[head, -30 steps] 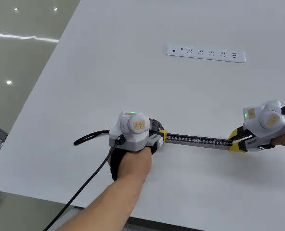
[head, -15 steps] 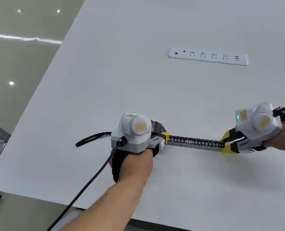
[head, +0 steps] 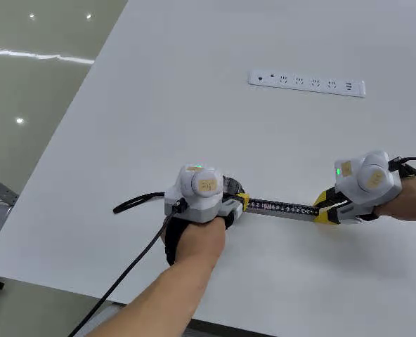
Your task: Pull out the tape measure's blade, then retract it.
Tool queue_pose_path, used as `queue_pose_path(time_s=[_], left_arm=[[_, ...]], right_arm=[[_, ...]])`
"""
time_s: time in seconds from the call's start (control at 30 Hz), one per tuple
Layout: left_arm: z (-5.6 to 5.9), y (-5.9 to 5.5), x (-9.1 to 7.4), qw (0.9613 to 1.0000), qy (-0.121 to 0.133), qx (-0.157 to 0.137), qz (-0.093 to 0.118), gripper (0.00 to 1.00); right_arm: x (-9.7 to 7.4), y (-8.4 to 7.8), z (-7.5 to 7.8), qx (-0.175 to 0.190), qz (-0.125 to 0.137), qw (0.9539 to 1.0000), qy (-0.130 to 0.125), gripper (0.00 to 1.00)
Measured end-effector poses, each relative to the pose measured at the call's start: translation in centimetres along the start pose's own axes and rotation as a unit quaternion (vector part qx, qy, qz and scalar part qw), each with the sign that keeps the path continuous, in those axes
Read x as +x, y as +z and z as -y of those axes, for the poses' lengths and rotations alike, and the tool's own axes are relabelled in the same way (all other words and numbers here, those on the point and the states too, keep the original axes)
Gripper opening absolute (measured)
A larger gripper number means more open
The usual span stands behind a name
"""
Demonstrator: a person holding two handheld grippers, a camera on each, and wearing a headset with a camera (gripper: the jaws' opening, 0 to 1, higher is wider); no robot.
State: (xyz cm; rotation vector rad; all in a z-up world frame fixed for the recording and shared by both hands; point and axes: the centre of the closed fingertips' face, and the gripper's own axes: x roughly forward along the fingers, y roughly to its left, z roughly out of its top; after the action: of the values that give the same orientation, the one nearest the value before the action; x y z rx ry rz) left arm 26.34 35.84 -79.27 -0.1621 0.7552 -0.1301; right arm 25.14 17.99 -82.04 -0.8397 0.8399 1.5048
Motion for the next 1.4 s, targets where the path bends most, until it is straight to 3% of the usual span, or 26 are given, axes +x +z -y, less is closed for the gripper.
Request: queue_pose_path(time_s=[1.4], left_arm=[[0.0,0.0,0.0,1.0000,-0.005,-0.003,-0.002,0.56]], right_arm=[[2.8,4.3,0.3,0.006,0.038,0.9993,-0.006,0.12]])
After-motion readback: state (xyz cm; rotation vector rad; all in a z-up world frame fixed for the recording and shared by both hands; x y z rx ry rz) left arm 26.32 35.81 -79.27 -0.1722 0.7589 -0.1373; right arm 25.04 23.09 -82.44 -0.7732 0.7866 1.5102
